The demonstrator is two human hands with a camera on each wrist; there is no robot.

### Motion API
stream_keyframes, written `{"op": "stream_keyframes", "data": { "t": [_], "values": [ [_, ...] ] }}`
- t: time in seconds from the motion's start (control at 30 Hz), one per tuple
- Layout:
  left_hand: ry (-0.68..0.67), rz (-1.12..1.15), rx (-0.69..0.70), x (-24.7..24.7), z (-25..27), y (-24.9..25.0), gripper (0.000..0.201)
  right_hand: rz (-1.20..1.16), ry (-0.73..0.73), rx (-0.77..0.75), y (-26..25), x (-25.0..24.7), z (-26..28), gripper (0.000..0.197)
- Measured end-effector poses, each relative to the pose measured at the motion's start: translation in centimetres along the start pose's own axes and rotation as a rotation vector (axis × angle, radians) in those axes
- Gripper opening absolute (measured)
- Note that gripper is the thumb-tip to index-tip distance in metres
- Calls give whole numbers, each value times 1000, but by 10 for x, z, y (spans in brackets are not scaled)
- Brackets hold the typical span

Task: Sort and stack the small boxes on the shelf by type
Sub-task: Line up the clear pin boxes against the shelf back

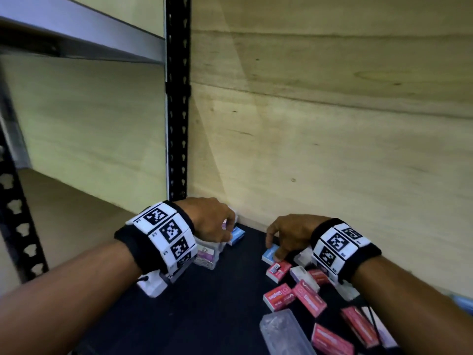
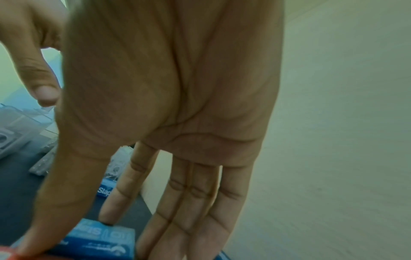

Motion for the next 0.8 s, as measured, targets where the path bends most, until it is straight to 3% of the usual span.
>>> {"op": "stream_keyframes", "data": {
  "t": [0.27,0.5,0.8],
  "values": [
    [19,29,-15,-1,-2,-12,32,6,92,-75,-12,-17,-12,26],
    [6,27,-37,3,4,-29,35,170,14,-201,-47,-16,-26,52],
    [26,46,7,3,4,-24,35,206,-10,-142,-36,-14,-19,50]
  ]
}}
Point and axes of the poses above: each hand's wrist, its own z-axis away from the middle knuckle, its own x-axis out of the palm, y = z × x, the point moved 5 cm from there along -z, towards the middle knuckle, and after that the axes turned 9 degrees about z, right-handed, at the moved point
